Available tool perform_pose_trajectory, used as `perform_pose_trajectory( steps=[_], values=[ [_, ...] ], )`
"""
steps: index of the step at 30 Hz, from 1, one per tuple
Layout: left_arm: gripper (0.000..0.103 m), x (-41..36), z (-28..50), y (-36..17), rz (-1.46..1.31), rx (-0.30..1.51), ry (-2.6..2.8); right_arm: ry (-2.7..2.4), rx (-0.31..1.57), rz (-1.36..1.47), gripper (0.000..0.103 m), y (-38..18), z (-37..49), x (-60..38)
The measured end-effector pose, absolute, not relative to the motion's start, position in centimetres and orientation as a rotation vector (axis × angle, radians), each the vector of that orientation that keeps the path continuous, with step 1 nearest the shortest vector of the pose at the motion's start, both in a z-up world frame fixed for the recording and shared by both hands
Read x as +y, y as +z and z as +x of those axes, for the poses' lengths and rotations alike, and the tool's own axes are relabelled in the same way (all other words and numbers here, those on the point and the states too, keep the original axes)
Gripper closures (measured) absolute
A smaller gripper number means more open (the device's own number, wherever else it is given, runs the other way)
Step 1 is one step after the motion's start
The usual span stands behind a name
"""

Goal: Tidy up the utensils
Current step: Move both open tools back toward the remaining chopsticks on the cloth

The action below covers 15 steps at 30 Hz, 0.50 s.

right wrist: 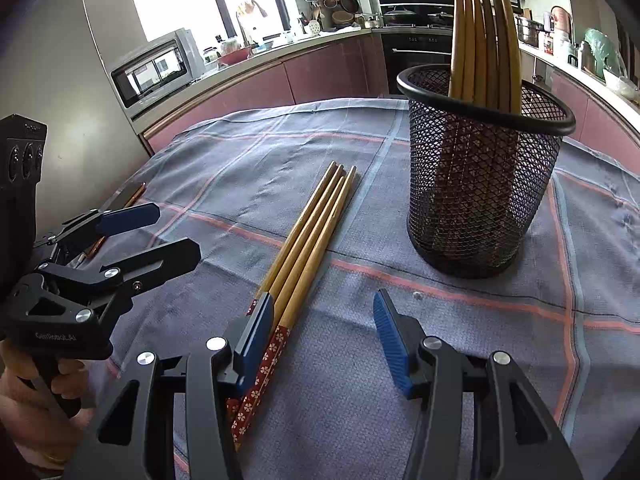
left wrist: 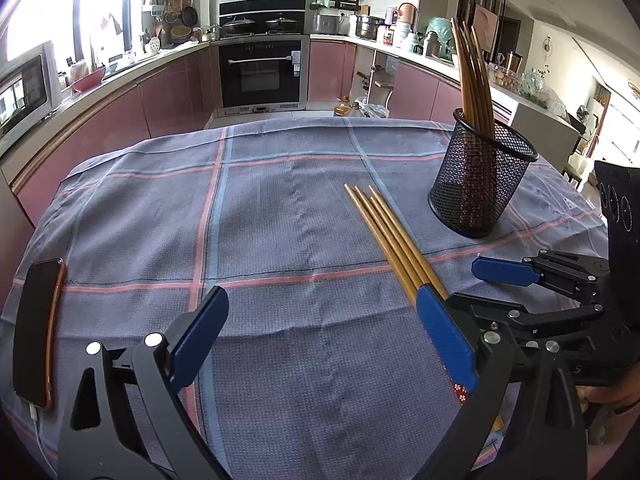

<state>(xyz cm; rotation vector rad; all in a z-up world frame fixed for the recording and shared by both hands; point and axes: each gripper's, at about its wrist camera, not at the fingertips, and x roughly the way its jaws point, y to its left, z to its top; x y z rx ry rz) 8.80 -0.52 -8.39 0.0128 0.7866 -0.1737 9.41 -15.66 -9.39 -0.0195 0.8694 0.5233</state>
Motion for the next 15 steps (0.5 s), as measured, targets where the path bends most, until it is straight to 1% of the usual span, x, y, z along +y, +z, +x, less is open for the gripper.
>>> perform_pose_trajectory(
  steps=[5, 9, 15],
  values=[
    [0.010, -0.8, 8.9, -8.8, 0.020, 0.802, -0.181, 0.509, 0.868, -0.052, 0.054, -9.4, 9.4, -15.3],
    [0.010, -1.0, 8.9, -8.9, 0.030, 0.809, -0.187, 0.498, 0.869, -0.051, 0.058, -9.4, 9.4, -15.4],
    [0.011, -1.6, 9.3, -9.3, 0.047, 0.831, -0.205, 0.499, 0.872, -0.048, 0.062, -9.4, 9.4, -15.9]
  ],
)
